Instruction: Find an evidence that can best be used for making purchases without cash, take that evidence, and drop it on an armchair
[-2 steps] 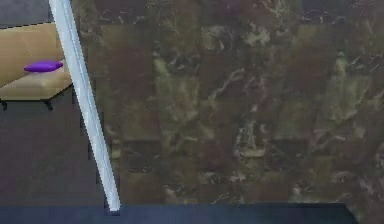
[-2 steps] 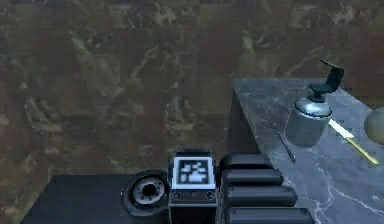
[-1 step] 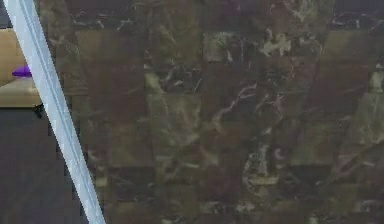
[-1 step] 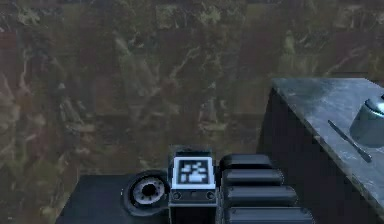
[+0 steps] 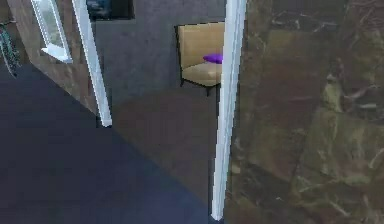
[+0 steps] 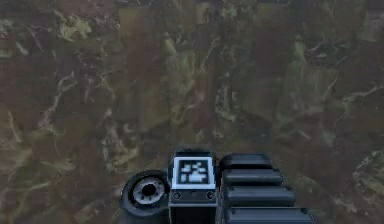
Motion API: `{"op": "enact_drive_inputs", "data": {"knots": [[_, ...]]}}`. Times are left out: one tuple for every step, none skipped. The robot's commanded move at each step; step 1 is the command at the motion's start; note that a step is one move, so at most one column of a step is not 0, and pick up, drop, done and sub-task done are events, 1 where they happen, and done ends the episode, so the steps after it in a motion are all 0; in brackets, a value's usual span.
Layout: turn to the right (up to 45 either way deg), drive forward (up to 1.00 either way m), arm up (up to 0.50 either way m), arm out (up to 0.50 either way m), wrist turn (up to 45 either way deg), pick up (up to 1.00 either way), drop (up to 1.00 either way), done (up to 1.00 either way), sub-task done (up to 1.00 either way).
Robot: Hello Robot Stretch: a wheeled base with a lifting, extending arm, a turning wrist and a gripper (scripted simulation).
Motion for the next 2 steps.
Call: {"op": "enact_drive_inputs", "data": {"knots": [[-21.0, 0.00, 0.00, 0.00, 0.0, 0.00, 0.00, 0.00, 0.00], [0.0, 0.90, 0.00, 0.00, 0.0, 0.00, 0.00, 0.00, 0.00]]}}
